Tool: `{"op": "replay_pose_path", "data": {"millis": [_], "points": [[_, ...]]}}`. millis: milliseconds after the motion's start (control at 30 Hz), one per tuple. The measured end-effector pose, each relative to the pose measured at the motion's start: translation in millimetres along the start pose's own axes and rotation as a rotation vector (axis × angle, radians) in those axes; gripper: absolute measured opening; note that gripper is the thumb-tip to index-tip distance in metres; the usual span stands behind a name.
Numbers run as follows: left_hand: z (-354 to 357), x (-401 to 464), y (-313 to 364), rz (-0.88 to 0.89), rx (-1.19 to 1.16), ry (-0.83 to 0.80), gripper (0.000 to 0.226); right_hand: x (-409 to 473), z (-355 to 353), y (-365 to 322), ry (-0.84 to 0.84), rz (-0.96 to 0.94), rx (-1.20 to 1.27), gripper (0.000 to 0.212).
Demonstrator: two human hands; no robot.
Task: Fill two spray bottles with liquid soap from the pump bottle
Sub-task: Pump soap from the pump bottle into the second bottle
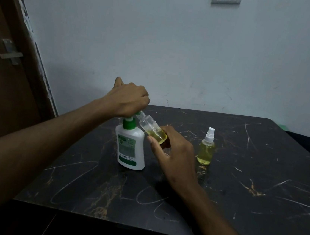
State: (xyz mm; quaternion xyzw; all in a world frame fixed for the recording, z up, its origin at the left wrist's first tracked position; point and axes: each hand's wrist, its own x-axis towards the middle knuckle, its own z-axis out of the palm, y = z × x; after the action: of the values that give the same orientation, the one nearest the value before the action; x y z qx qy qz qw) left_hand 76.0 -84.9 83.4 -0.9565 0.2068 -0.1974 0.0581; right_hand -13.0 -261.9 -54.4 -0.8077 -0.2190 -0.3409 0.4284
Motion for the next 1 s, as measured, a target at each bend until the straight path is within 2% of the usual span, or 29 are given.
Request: {"op": "replay_pose_path", "data": {"millis": [233, 533, 733, 900, 1000], "points": [[-3.8, 4.4, -2.2, 0.03, 0.057, 0.048, 0.044, 0.0, -1.7, -0.2, 0.005, -0.001, -0.002, 0.019], [-5.0, 4.5, -4.0, 0.047, 0.069, 0.068, 0.043, -0.5, -0.7, 0.0, 0.002, 0.001, 0.004, 0.021], [2.1, 1.1, -0.1, 0.022, 0.007, 0.025, 0.054, 1.1, 0.6, -0.3, 0.009, -0.007, -0.008, 0.019], [-4.2, 4.9, -5.7, 0.032, 0.072, 0.07, 0.044, -0.2, -0.4, -0.5, 0.006, -0.005, -0.008, 0.019], [-0.4, 4.4, -2.4, 0.028, 0.031, 0.05, 0.052, 0.6, -0.8, -0.1, 0.012, -0.001, -0.01, 0.02]]}}
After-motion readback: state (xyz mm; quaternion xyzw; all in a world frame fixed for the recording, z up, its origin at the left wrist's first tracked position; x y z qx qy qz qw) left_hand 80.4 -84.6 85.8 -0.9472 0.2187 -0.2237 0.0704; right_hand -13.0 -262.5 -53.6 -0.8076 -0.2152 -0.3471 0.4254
